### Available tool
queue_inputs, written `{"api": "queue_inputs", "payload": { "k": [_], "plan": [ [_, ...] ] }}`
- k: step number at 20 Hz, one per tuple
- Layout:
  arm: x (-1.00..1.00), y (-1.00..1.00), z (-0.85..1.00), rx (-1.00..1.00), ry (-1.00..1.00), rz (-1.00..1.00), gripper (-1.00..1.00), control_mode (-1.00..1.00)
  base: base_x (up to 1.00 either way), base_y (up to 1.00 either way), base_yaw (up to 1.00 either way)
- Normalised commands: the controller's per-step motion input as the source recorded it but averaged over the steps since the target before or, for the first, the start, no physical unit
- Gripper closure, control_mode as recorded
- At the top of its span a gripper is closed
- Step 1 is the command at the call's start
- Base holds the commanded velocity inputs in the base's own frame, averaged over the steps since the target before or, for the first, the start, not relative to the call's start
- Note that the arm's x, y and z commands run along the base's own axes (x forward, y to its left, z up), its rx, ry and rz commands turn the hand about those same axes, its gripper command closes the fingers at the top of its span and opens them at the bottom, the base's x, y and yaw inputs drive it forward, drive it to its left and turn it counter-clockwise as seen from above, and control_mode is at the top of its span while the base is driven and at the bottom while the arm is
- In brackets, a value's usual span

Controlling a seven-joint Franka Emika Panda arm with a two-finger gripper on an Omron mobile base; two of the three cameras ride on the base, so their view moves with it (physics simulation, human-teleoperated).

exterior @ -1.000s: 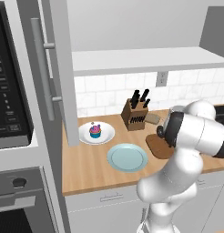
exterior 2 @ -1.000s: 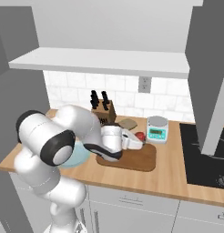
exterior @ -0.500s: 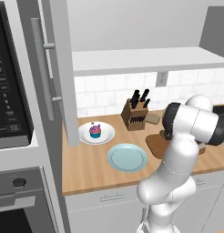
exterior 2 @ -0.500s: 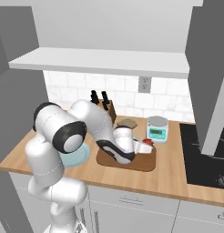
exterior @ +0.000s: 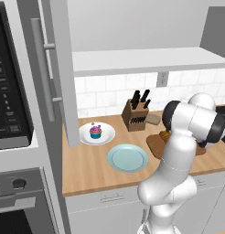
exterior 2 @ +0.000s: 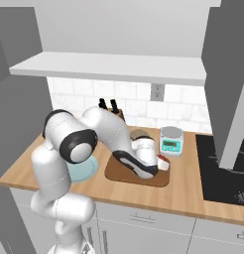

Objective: From the different types of pastries on the counter, select a croissant and place it on the cutting board. Then retrieve a jar of jam from the cabinet and place it alongside the croissant on the cutting board.

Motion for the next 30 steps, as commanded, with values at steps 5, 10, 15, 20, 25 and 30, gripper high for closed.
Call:
{"api": "queue_inputs", "payload": {
  "k": [5,10,15,20,25,30],
  "plan": [
    [-0.39,0.34,-0.74,0.23,-0.01,0.0,-1.0,-1.0,0.0,0.0,0.0],
    [-0.32,0.08,-0.43,0.13,-0.09,0.0,-1.0,-1.0,0.0,0.0,0.0],
    [-0.41,0.03,-0.18,0.07,-0.13,0.0,-1.0,-1.0,0.0,0.0,0.0],
    [-0.91,0.14,0.0,0.0,-0.28,0.0,-1.0,-1.0,0.0,0.0,0.0],
    [-1.0,0.06,0.0,0.0,-0.37,0.0,-1.0,-1.0,0.0,0.0,0.0],
    [-1.0,0.07,-0.01,0.0,-0.39,0.05,-1.0,-1.0,0.0,0.0,0.0]
  ]
}}
